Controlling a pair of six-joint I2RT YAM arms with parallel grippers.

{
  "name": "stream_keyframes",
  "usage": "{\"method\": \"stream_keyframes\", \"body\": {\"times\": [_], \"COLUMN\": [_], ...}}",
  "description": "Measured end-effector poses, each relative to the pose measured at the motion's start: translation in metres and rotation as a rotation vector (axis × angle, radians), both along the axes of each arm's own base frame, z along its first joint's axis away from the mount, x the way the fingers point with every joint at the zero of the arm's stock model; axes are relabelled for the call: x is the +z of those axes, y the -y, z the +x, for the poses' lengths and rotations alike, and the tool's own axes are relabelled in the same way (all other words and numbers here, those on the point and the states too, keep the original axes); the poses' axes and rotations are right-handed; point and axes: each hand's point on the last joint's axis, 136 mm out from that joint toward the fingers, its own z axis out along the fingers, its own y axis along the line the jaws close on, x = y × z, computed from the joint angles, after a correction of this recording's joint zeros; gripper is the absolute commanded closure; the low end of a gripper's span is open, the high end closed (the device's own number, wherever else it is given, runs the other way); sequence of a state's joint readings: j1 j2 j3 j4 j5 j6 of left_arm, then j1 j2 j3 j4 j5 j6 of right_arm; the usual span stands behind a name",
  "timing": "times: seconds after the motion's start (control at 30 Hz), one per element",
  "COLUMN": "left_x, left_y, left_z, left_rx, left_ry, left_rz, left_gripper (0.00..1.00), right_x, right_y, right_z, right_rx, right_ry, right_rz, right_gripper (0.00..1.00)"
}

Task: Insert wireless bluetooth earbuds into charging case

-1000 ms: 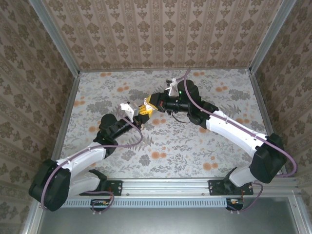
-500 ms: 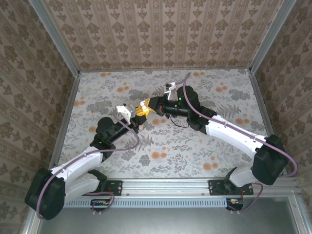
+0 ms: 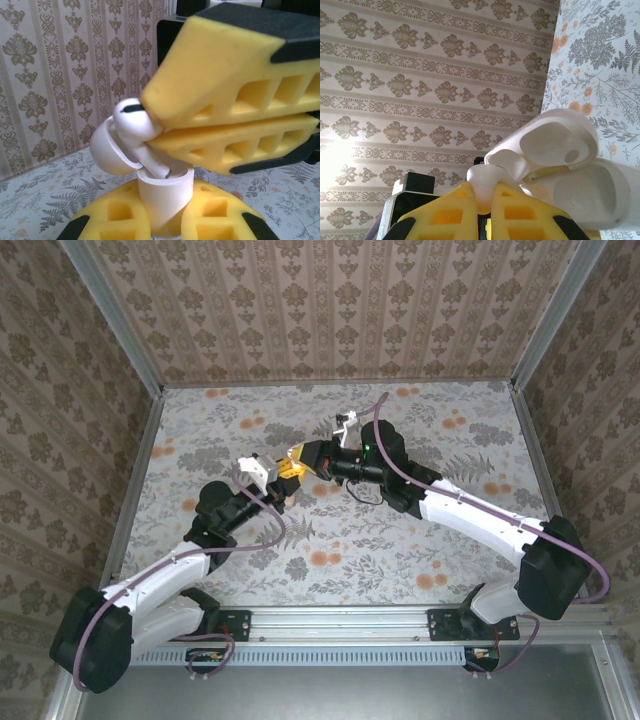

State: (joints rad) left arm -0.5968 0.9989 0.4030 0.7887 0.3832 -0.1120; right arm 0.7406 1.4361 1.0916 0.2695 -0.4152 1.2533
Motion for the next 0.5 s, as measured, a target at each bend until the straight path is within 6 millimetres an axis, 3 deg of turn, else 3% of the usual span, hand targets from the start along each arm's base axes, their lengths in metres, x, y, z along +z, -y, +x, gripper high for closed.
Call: {"method": "stream_keyframes", "body": {"times": [0.3, 0.5], "left_x": [-0.005, -0.011], "left_y": [-0.001, 0.001], "left_z": [0.003, 0.001], "left_rx": [0.014, 0.007], "left_ry": [-0.02, -0.038], "left_rz": [0.012, 0.026], "left_gripper": [1.0, 1.0], "right_x": [-0.009, -0.014], "right_y": [-0.001, 0.004], "right_z": [-0.003, -0.004], "right_rx": [-0.001, -0.019], "right_ry": [-0.012, -0.024], "right_rz": [-0.003, -0.026], "right_gripper": [0.89, 0.81]}}
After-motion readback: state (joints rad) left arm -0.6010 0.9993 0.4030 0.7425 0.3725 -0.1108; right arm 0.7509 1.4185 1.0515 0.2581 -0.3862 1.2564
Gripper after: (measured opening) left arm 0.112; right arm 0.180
